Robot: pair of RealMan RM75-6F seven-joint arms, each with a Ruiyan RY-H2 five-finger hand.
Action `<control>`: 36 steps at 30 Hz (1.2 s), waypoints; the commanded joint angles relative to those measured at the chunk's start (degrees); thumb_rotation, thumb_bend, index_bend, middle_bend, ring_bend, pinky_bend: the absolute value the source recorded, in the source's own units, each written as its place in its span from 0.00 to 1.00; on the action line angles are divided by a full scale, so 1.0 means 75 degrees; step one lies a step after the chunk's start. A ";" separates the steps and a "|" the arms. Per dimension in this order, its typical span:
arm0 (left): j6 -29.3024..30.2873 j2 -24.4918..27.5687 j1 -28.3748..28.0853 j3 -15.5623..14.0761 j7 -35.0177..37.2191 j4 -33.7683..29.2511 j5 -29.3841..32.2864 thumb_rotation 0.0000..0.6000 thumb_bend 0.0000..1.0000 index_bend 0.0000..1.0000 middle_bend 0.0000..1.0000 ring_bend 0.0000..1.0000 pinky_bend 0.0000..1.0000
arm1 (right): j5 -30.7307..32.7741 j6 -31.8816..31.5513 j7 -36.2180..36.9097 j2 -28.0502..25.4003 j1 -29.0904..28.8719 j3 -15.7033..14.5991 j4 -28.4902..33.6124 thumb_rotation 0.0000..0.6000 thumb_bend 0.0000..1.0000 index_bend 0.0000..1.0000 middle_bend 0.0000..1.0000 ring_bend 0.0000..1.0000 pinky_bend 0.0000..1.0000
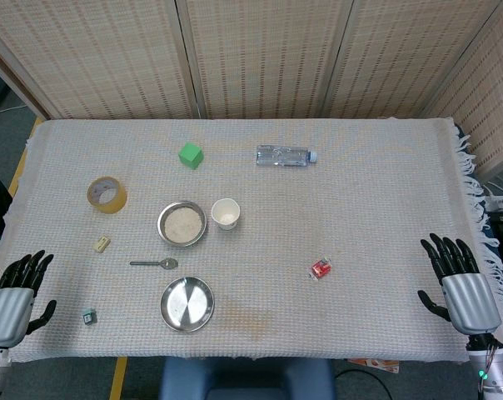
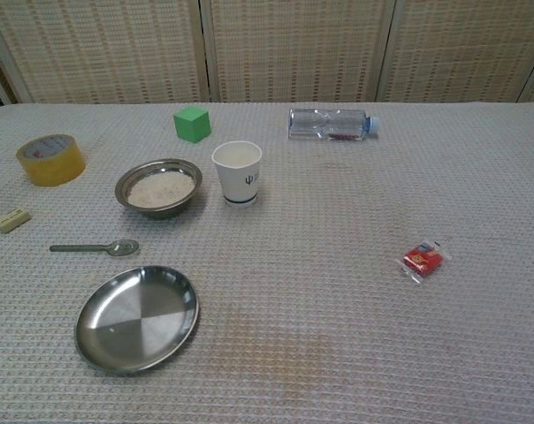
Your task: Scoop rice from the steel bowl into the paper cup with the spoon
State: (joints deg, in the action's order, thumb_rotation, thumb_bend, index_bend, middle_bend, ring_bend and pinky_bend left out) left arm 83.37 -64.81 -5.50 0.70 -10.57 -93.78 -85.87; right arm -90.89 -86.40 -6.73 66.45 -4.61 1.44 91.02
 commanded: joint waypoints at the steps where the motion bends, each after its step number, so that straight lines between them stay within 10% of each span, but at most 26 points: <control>1: -0.0196 -0.0034 -0.0120 -0.0077 0.0101 -0.0035 -0.0157 1.00 0.36 0.00 0.00 0.00 0.12 | -0.0063 -0.0026 0.0052 -0.0037 0.0006 -0.0022 0.0019 1.00 0.15 0.00 0.00 0.00 0.00; 5: -0.0639 -0.0231 -0.0477 -0.0110 0.0378 0.0076 -0.0455 1.00 0.36 0.00 0.07 0.11 0.38 | -0.0044 -0.0032 0.0148 -0.0096 0.0021 -0.0017 0.0049 1.00 0.15 0.00 0.00 0.00 0.00; 9: -0.0901 -0.0741 -0.0902 0.0085 0.0103 0.0339 -0.0665 1.00 0.36 0.01 0.56 0.60 0.78 | -0.0017 0.0011 0.0237 -0.0140 0.0010 -0.0012 0.0045 1.00 0.15 0.00 0.00 0.00 0.00; 15: -0.1397 -0.1741 -0.1419 0.0385 -0.1048 0.0914 -0.0422 1.00 0.37 0.22 0.99 0.98 1.00 | -0.0067 0.0041 0.0351 -0.0189 -0.0009 -0.0030 0.0070 1.00 0.15 0.00 0.00 0.00 0.00; 36: -0.1747 -0.4043 -0.1973 0.0673 -0.1896 0.3230 0.0584 1.00 0.37 0.40 1.00 1.00 1.00 | 0.0005 0.0365 0.0271 -0.0349 -0.0055 -0.0148 0.0267 1.00 0.15 0.00 0.00 0.00 0.00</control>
State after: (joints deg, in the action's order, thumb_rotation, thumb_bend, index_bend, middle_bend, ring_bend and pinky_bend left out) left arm 70.43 -93.86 -19.82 5.62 -25.27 -71.02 -81.83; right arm -90.85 -83.66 -4.69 63.83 -5.03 0.33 93.03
